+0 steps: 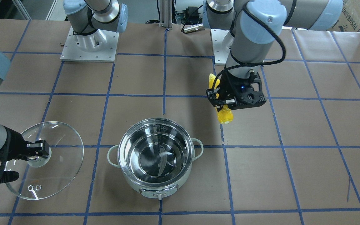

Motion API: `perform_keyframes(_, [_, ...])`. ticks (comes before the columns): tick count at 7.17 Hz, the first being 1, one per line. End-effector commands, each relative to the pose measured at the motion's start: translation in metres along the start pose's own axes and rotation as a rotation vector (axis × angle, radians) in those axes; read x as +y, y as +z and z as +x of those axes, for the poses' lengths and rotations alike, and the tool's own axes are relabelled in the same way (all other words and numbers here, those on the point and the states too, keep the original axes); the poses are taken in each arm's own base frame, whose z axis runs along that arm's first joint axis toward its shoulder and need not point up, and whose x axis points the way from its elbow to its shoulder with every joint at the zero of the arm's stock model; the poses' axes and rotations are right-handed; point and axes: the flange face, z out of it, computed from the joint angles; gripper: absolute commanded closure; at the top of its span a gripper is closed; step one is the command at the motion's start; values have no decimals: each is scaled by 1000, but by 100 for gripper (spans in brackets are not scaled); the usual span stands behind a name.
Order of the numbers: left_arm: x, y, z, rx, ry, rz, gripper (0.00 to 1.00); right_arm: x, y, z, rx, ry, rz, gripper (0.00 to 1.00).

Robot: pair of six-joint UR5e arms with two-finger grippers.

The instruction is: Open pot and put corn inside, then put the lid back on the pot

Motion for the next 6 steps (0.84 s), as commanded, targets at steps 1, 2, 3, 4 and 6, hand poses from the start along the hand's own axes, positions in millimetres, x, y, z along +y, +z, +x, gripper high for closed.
perform_keyframes(1, [-18,26,82,-6,-63,1,95,1,2,5,-1,0,-1,82])
perform_keyframes(2, [-39,32,107,2,-68,12,95,1,2,4,-2,-1,0,82])
perform_keyframes(3, [-60,38,130,11,-57,25,95,1,2,4,-2,-2,0,82])
perform_keyframes(4, [-78,49,143,15,-56,30,95,1,2,4,-2,-2,0,82])
perform_keyframes(6, [-99,58,157,25,-41,43,95,2,0,3,0,0,2,82])
